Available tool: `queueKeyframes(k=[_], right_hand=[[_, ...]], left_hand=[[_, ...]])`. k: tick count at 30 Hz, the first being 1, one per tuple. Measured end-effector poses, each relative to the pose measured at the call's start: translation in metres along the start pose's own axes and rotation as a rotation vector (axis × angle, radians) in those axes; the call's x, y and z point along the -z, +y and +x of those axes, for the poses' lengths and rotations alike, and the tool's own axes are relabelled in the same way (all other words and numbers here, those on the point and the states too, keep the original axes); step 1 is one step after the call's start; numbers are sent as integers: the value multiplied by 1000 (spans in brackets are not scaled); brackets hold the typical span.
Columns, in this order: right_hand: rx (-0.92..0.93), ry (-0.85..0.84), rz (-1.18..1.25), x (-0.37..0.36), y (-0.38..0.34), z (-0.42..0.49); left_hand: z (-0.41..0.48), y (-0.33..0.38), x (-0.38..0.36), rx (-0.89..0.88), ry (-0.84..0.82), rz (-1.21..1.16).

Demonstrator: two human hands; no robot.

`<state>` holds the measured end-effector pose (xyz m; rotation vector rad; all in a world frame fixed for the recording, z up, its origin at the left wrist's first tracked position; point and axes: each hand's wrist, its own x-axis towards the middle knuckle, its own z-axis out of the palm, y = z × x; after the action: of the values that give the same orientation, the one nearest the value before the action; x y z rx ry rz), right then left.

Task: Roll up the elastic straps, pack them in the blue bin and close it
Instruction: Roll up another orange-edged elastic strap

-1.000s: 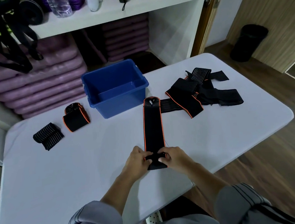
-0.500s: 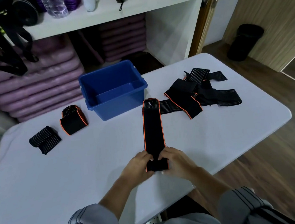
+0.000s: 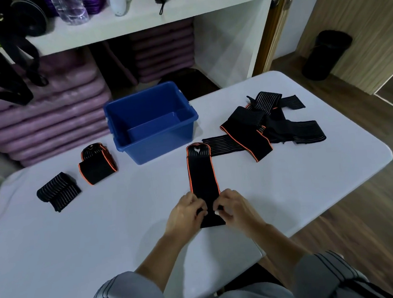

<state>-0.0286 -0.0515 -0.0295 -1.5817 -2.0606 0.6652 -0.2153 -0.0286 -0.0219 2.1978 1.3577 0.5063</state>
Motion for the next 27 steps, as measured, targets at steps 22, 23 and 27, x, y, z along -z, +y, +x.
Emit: queueKeyframes(k=[22, 23, 27], right_hand=[[-96, 92, 89, 3, 5, 31], [-33, 101, 67, 1, 7, 32], [70, -6, 0, 3, 14, 33]], left_hand=[[19, -4, 5, 299, 112, -79], [17, -5, 5, 213, 123, -55], [6, -18, 7, 60, 51, -9]])
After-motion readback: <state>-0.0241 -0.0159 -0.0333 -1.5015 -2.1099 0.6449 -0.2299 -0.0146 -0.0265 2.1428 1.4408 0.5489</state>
